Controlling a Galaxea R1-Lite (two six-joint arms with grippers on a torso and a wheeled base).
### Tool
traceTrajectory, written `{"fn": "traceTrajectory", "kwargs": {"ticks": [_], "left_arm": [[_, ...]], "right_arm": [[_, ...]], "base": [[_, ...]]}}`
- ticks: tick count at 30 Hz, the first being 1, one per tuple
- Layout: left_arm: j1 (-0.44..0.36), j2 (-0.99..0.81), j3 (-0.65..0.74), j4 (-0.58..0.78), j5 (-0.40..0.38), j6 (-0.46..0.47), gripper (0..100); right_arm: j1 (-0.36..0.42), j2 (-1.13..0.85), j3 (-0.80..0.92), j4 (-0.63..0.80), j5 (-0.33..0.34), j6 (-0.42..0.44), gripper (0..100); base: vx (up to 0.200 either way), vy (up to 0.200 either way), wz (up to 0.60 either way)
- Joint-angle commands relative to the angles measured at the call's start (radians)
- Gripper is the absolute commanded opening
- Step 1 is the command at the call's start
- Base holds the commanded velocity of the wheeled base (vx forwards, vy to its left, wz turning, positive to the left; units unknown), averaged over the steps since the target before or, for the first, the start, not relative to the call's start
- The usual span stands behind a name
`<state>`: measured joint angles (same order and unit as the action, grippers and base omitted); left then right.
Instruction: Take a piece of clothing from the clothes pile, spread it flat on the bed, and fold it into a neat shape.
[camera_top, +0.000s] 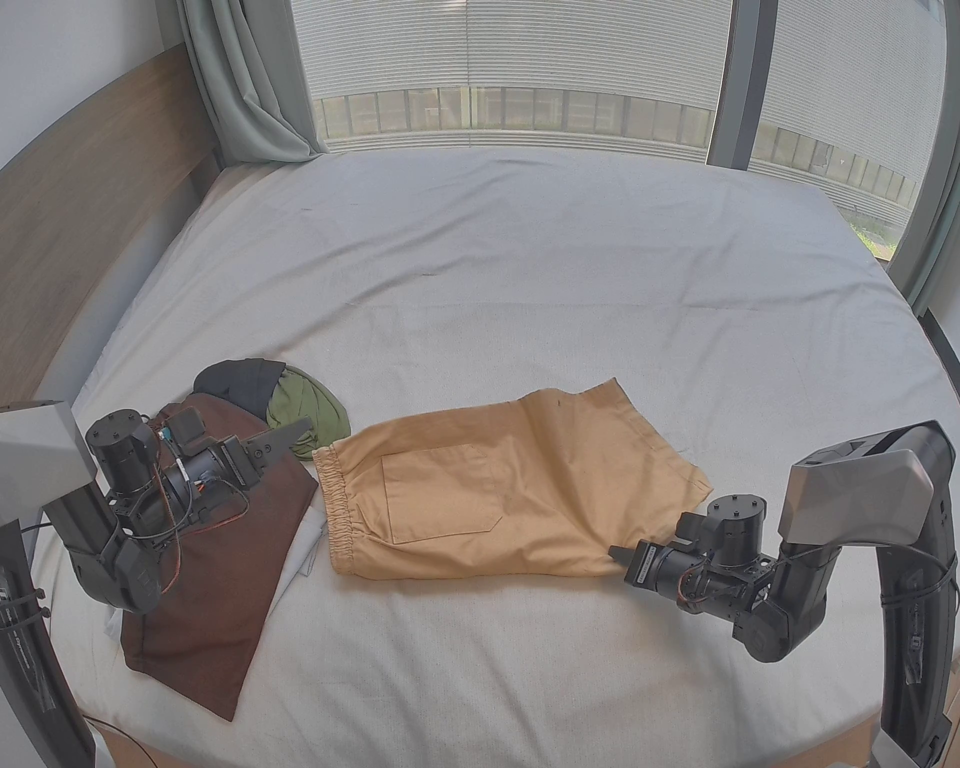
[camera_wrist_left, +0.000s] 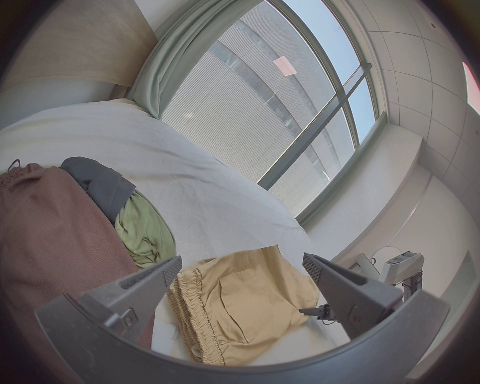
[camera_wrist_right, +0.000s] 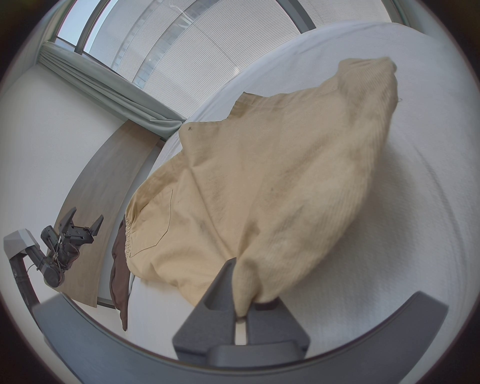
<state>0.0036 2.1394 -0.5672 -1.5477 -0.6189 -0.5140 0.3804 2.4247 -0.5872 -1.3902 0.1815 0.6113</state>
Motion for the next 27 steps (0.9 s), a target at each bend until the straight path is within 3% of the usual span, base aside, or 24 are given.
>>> {"fn": "traceTrajectory", "kwargs": {"ticks": [1,6,16,23,27], "left_arm": [[-0.004,-0.003,0.013,0.0,-0.028,-0.001,100],[-0.004,-0.001,0.015,0.0,-0.036,0.0,100],[-0.005,-0.003,0.024,-0.002,-0.039,0.005,100],[0.004,0.002,0.052,-0.002,-0.12,0.092,100],[0.004,-0.001,0.044,-0.002,-0.122,0.095,100]], "right_arm": [[0.005,-0.019,0.096,-0.058,-0.008,-0.002,0],[0.005,-0.019,0.214,-0.15,-0.008,-0.002,0],[0.023,-0.073,0.339,-0.151,-0.008,0.002,0],[0.048,-0.073,0.376,-0.151,-0.011,0.005,0],[0.046,-0.064,0.372,-0.153,-0.01,0.007,0]], "base": [[0.0,0.0,0.0],[0.0,0.0,0.0],[0.0,0.0,0.0],[0.0,0.0,0.0],[0.0,0.0,0.0]]}}
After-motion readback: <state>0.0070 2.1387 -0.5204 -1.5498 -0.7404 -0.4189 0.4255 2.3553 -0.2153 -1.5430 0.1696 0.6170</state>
